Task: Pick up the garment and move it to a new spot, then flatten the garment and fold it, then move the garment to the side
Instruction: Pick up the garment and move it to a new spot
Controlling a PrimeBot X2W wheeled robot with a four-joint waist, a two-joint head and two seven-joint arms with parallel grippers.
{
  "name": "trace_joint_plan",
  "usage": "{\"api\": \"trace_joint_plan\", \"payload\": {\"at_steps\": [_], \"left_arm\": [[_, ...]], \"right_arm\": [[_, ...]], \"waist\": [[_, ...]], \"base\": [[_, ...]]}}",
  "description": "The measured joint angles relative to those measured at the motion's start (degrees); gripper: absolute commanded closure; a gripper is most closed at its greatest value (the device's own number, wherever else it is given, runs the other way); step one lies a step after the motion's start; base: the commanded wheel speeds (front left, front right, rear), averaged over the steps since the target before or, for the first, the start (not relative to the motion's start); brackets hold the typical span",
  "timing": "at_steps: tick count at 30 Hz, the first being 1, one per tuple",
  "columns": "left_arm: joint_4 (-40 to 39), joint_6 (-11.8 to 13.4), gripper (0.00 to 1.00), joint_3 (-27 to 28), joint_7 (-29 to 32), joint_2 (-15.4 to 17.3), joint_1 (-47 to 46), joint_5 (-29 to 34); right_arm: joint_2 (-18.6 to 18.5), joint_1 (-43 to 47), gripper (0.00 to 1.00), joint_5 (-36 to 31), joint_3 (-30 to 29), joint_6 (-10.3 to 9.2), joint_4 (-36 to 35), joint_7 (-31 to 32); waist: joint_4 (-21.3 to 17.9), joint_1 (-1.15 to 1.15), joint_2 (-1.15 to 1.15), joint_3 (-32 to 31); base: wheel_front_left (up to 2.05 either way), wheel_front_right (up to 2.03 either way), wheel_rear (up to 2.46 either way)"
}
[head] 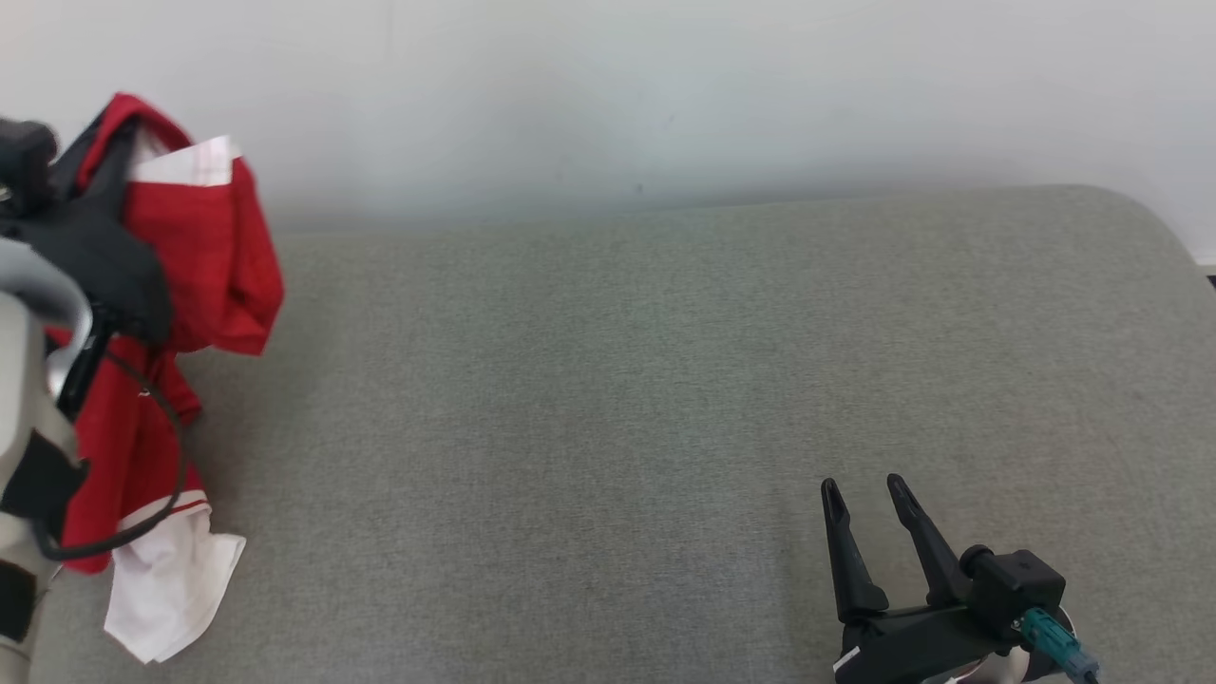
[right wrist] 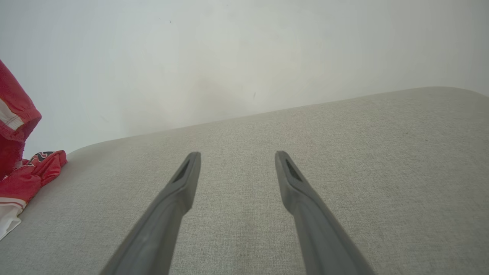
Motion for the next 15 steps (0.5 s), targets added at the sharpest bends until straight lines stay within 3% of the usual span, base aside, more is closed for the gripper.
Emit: {"api": "trace_joint_plan", "payload": {"at_steps": [15], "left_arm": [[-22.7,0.0,1.00,-10.2,8.4,-1.4,-0.4,-9.5]], "right_arm": [[1.4,1.5,0.00,0.4,-0.4,0.00,-0.1,0.0]], "waist": [[-7.0,0.00,0.00,-2.8]], "base": [[0.00,0.00,0.00]]}}
